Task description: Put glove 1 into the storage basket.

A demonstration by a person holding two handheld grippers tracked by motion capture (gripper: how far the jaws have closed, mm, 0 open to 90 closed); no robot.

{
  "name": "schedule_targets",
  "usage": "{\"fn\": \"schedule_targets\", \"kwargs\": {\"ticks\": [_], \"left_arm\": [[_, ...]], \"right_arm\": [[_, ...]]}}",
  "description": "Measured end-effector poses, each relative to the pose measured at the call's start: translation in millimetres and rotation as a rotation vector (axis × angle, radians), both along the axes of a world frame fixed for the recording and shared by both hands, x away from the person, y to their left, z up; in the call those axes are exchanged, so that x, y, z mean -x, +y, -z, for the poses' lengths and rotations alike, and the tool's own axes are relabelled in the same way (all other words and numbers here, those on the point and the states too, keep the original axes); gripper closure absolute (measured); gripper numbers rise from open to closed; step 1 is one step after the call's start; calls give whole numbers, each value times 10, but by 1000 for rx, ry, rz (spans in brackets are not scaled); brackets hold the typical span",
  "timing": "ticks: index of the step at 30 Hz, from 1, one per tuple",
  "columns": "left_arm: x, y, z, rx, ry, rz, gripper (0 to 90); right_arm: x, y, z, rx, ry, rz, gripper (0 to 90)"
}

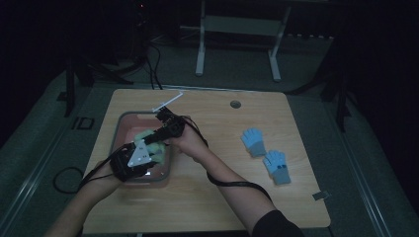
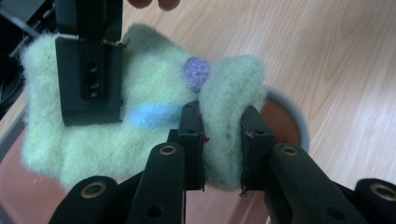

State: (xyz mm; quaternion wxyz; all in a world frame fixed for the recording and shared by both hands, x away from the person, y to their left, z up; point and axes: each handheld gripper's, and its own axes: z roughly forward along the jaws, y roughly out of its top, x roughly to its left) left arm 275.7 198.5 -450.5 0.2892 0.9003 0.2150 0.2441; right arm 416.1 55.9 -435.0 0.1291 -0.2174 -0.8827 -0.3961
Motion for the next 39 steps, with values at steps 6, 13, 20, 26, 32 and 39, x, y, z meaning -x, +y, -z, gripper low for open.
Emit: {"fn": "schedule_targets", "kwargs": {"ticks": [6,13,20,26,32,39], "left_arm": [[0,175,83,-3,33,-15,752],[-111,219,221,-19,78,-20,751],[-242,146,329,-41,120,-7,750],[-313,121,357,-52,142,-6,748],[-461,77,474,-131,255,-15,737],[-506,35,493,-170,311,-7,697]], "right_arm": [[-17,204,105,11,17,-17,716],[-93,317,281,37,42,-8,716],[-168,303,396,89,59,14,705],[-214,296,435,108,65,17,660],[-258,199,457,102,45,64,560],[-297,20,411,59,51,90,529]]}}
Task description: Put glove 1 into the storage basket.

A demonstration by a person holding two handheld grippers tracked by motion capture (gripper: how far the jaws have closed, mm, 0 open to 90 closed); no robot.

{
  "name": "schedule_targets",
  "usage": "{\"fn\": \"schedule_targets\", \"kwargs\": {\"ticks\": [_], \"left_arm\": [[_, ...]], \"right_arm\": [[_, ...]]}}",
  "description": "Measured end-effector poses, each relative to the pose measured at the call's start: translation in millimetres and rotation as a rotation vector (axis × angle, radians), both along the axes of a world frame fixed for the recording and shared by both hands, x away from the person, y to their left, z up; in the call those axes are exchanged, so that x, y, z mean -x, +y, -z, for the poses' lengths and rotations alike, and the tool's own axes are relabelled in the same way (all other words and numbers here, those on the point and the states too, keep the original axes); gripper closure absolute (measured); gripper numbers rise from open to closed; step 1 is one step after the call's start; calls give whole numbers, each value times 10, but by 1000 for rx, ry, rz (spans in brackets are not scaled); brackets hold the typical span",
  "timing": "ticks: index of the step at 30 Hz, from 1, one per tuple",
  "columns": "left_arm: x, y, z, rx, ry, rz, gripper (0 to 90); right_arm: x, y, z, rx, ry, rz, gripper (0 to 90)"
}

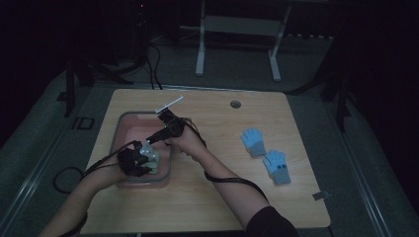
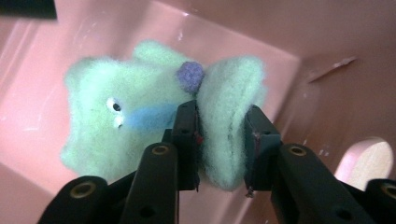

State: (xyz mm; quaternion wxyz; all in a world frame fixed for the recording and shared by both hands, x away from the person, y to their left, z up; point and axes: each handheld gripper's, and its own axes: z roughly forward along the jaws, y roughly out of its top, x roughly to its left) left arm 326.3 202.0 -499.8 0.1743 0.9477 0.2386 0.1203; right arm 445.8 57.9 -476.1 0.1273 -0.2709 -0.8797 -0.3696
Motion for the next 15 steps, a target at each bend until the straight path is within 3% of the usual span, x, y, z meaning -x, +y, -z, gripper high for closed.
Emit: {"fn": "schedule_targets", "kwargs": {"ticks": [4,8,13,15], "left_arm": [[19,33,-25,59,-7,-27,594],[64,69,-68,99,-48,-79,460],[102,110,-192,171,-93,-131,456],[110,114,-235,214,-92,-149,457]], "right_arm": [[19,-95,-41,-12,-16,-1,502],[55,-220,-80,-20,-32,-4,475],[133,-391,-135,-38,-54,-23,408],[158,-449,-146,-51,-64,-23,376]]}}
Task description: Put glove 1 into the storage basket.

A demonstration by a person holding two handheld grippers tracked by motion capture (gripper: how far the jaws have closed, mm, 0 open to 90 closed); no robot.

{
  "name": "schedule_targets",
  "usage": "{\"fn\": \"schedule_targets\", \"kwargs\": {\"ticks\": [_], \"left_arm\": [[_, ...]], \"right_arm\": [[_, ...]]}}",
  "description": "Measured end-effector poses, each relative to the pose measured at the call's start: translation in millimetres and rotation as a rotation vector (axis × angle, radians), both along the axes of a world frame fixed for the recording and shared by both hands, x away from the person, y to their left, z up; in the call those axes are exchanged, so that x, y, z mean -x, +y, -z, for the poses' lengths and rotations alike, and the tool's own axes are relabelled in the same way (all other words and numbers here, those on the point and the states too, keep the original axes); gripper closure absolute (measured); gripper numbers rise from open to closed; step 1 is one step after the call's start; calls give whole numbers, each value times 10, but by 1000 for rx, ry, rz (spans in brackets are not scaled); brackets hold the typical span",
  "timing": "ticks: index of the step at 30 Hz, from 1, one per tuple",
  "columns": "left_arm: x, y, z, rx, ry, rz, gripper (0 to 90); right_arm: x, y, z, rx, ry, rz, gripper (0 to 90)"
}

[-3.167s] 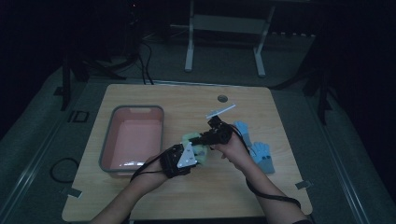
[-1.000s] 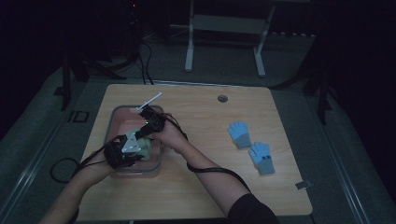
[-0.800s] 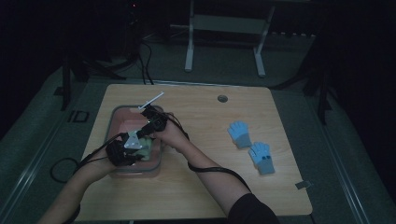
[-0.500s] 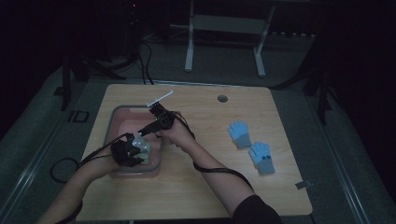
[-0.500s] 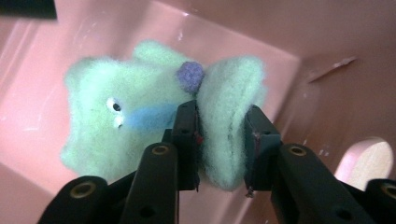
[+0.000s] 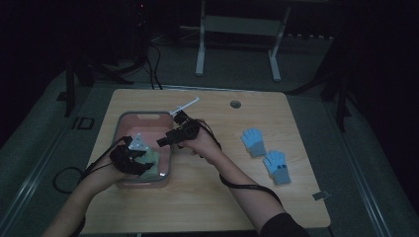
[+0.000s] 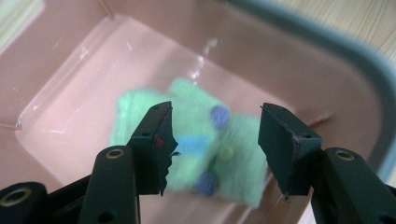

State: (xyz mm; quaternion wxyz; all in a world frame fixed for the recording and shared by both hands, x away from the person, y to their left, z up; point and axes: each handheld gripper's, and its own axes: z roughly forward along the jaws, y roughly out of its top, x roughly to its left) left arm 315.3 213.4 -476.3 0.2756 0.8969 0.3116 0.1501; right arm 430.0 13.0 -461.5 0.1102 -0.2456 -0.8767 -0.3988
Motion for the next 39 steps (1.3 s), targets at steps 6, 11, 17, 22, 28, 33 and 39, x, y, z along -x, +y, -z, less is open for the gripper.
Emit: {"fn": "schedule_targets", "kwargs": {"ticks": [6,11,17,22,28,33,39], "left_arm": [[71,-125,-124,70,-3,22,461],[97,-266,-196,96,-20,35,466],[72,-410,-237,124,-21,40,472],[67,-554,-275,166,-23,53,472],[93,-805,-302,200,-69,54,503],[75,-1037,-272,235,-56,69,498],[96,-1269,-219,274,-82,79,486]], "right_arm": [[95,-173,-46,-40,-5,-23,287],[151,-326,-76,-28,-45,-10,261],[157,-544,-62,-29,-51,12,231],[178,-741,-63,-41,-53,18,204],[209,-989,-60,-14,-80,50,190],[207,-1243,-46,-15,-97,80,179],[237,-1567,-23,5,-138,112,148]]}}
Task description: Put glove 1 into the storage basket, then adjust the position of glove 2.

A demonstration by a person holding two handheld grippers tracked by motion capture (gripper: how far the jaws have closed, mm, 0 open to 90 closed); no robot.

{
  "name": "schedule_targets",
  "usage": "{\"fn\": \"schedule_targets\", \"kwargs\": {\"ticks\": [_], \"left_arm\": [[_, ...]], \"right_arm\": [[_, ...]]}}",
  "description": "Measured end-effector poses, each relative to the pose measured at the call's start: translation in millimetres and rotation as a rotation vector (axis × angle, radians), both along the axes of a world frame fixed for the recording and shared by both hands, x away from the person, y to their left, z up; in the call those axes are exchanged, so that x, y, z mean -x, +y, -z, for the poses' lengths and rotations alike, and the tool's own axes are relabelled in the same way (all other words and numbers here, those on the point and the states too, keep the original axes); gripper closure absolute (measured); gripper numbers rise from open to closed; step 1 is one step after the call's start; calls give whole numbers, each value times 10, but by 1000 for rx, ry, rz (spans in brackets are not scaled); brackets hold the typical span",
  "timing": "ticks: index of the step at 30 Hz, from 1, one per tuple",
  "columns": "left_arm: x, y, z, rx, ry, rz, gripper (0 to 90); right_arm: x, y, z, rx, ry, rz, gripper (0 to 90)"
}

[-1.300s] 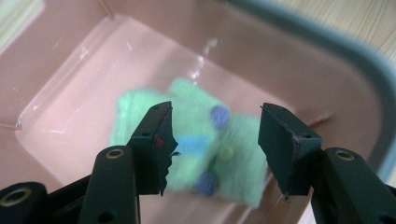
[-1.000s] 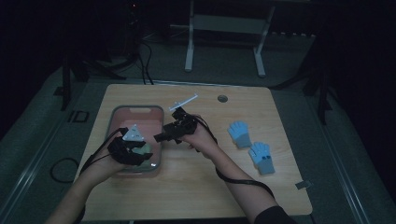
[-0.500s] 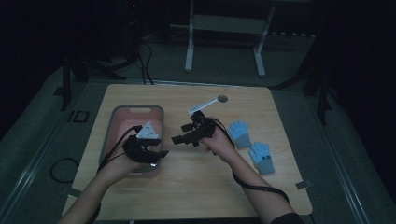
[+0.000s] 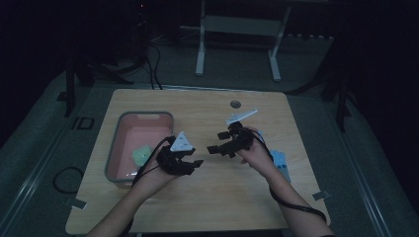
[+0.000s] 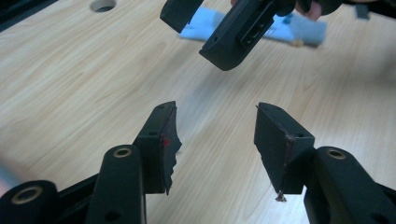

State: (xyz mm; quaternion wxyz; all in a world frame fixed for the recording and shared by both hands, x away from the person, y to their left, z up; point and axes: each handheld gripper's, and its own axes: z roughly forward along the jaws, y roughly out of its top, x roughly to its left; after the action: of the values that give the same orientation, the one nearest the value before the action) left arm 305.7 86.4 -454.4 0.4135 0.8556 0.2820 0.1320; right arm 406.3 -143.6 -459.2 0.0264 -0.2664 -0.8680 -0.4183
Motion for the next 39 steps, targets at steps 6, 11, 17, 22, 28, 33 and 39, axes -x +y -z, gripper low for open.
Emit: {"fn": "schedule_targets", "kwargs": {"ticks": [6,11,17,22,28,33,39], "left_arm": [[10,-223,153,-1,17,-16,248],[39,-306,250,42,-3,-2,196],[92,-396,440,26,41,58,73],[145,-422,706,30,59,39,19],[267,-375,880,64,26,14,19],[404,-314,908,73,-36,25,20],[474,-226,979,115,1,21,19]], "right_arm": [[63,-294,71,22,-11,32,143],[109,-519,183,57,-14,52,138],[162,-730,317,79,10,94,132],[256,-840,358,89,-37,150,110],[295,-1064,351,87,-58,199,247],[301,-1284,340,128,-105,256,516],[195,-1439,377,162,-144,305,563]]}}
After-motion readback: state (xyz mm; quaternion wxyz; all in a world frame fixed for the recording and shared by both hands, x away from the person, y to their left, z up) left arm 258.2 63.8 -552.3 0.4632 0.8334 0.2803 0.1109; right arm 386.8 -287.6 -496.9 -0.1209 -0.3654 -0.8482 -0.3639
